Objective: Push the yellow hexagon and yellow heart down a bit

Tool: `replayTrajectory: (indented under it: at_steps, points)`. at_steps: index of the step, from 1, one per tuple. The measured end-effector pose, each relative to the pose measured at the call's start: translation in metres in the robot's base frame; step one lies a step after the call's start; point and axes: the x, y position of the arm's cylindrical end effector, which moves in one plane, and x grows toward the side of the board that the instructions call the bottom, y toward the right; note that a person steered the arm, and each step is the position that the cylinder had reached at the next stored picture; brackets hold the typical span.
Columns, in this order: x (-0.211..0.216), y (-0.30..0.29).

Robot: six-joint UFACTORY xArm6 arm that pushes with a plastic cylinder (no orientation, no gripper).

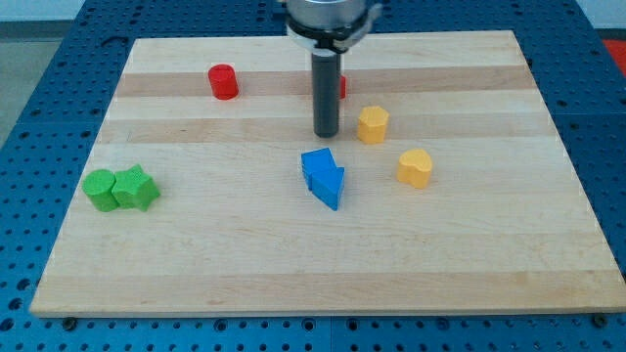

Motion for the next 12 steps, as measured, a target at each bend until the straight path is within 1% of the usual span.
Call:
replayTrajectory:
  at_steps: [1,2,3,4,5,6,7,8,10,11,12]
  points:
    - [-0.037,0.015]
    - [-0.041,0.062]
    - [-0.008,0.097]
    - [0.02,0.1]
    - [-0.009,0.1]
    - [-0.033,0.08]
    - [-0.018,0.052]
    - [0.001,0.055]
    - [0.027,0.101]
    - [0.009,0.099]
    - [-0.042,0.103]
